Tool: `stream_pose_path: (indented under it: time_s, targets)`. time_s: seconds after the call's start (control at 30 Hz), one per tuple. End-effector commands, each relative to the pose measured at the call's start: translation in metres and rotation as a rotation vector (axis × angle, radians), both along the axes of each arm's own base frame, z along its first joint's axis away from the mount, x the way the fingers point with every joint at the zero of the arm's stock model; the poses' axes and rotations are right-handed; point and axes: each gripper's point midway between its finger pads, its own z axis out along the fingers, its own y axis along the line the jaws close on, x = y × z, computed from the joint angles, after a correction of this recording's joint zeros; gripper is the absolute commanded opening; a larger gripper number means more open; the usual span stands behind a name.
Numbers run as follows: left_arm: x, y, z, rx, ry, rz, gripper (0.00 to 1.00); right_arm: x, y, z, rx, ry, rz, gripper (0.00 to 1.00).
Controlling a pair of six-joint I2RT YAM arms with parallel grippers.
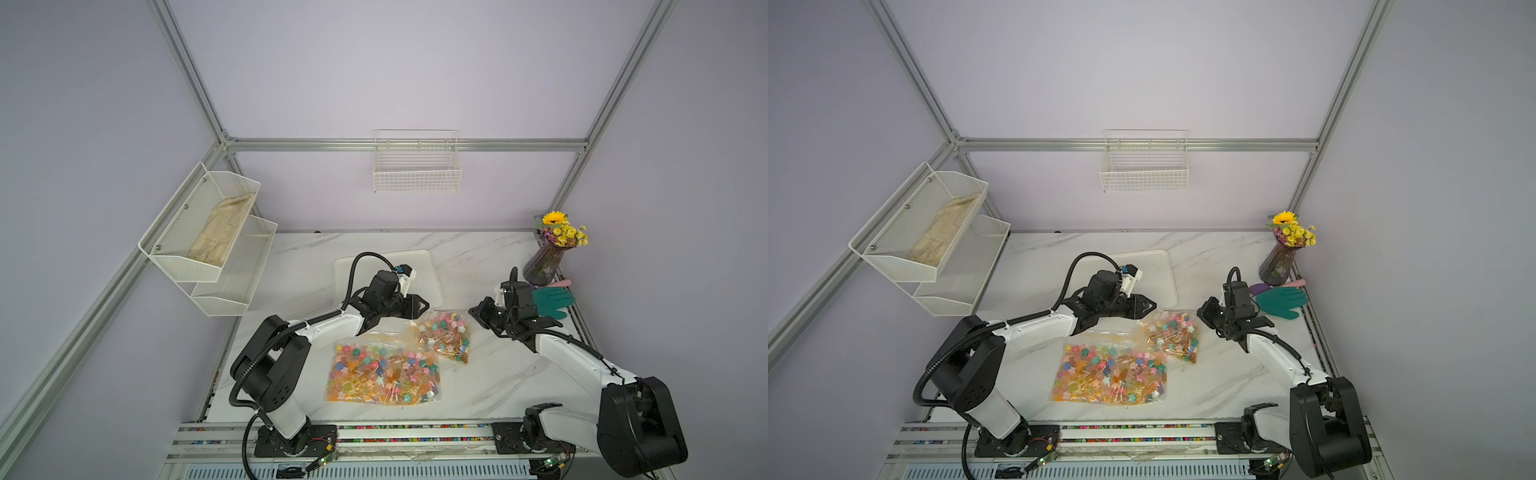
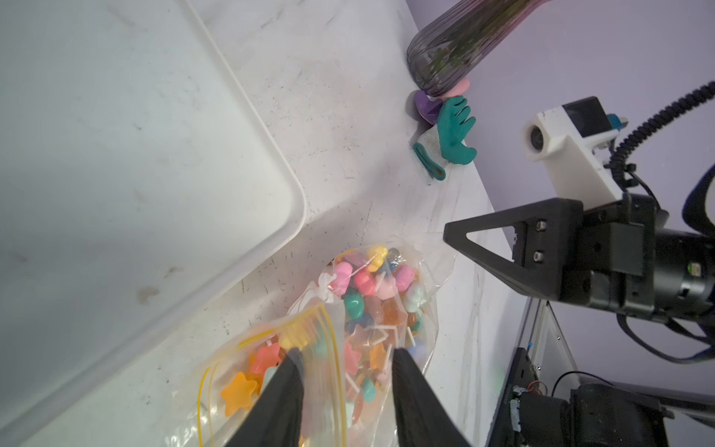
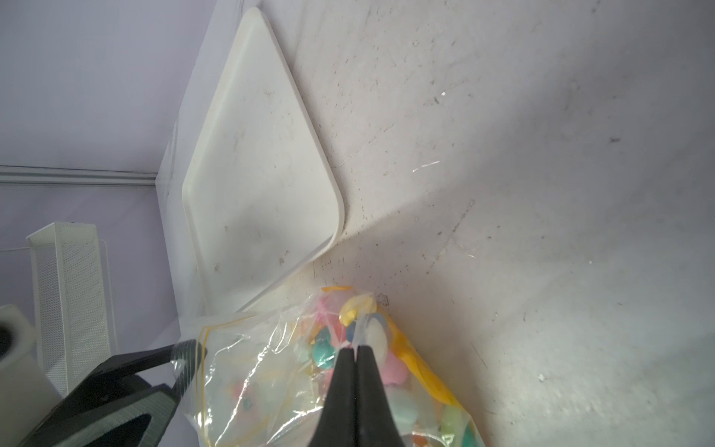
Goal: Pour candies out of the ziploc bag
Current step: Pick up the ziploc bag from the center of the board.
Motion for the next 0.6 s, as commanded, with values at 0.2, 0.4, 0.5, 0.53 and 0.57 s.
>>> stream_pose_path:
  time_s: [0.2,0.4,0.5,0.53,0.57]
  targets:
    - [0.029,-0.03,0.037,-0.1,-0.083,-0.067,0.46,0.007,-0.002,0.002,-0.014,-0.028,-0.007,0.0]
    - [0.029,-0.035,0.038,-0.112,-0.06,-0.097,0.13,0.008,-0.001,0.001,-0.01,-0.028,-0.006,0.0]
    - [0.028,-0.033,0.043,-0.114,-0.065,-0.097,0.04,0.01,-0.001,0.004,-0.01,-0.036,-0.005,0.0]
    - [0.028,-0.032,0.046,-0.111,-0.071,-0.096,0.02,0.01,-0.001,0.006,-0.011,-0.04,-0.004,0.0]
    - [0.028,-0.03,0.05,-0.107,-0.08,-0.093,0.0,0.011,-0.001,0.007,-0.01,-0.046,-0.003,0.0]
